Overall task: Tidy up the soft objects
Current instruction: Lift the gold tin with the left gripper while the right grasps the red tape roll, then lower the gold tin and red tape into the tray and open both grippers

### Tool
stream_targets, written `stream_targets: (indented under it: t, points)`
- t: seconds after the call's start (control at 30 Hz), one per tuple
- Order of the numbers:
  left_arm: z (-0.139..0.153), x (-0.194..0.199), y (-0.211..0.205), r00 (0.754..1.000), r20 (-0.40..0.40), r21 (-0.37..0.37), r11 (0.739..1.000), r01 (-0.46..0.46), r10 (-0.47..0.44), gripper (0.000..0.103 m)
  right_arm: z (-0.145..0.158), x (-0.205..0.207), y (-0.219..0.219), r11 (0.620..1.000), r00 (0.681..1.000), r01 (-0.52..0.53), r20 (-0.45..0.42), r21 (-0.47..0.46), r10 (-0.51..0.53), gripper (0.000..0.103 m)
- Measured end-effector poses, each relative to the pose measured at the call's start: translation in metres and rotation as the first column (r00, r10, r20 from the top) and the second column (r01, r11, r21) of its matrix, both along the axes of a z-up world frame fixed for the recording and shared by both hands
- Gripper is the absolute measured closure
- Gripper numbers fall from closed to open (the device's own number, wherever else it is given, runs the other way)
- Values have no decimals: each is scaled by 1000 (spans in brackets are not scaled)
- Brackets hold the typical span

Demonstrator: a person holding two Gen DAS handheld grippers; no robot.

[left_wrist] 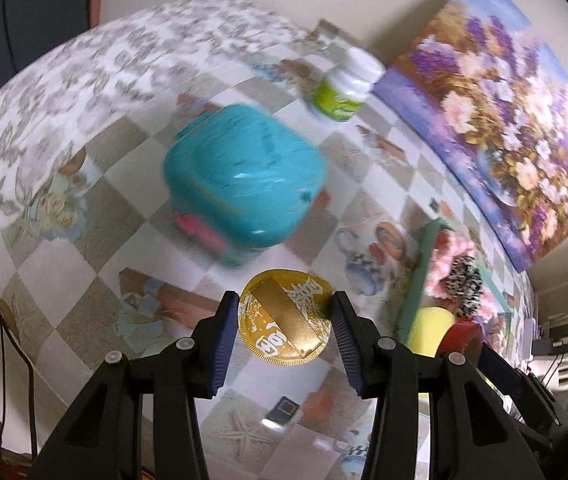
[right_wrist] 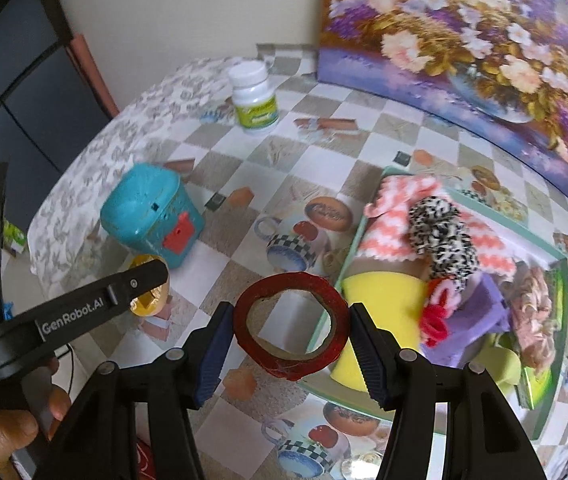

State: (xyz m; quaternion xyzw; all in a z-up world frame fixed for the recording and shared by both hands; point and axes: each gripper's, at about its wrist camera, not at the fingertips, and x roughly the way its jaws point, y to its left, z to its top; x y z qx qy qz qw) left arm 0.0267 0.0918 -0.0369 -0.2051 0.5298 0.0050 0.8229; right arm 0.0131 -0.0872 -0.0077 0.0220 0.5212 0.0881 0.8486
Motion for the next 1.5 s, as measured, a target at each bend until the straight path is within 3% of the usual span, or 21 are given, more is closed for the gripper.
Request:
stream_targets:
  t: [0.23, 0.47, 0.63, 1.0, 1.2, 1.5]
  points:
    - [25, 4, -38, 992, 65, 34, 994, 104, -106, 55, 13, -10, -48, 990, 990, 135, 21, 43, -136, 42]
    - [33, 3, -87, 961, 92, 76, 964, 256, -262, 54, 15, -23, -114, 945, 948, 317, 12, 74, -319, 42]
    - [32, -3, -137, 912, 92, 155, 910, 384, -400, 54, 16, -34, -149, 908, 912, 406, 13, 98, -410, 42]
    - [13, -11, -212, 813, 41, 237, 797, 556, -580, 54, 4, -56, -211, 824, 830, 556, -27, 109, -557, 42]
    - [5, -6, -234, 785, 29, 261, 763, 592, -619, 54, -3, -50, -210, 836, 843, 538, -45, 107, -536, 42]
    - [-27, -4, -236, 769, -33, 230, 744, 627, -639, 54, -40, -30, -188, 870, 865, 489, -170, 71, -472, 42]
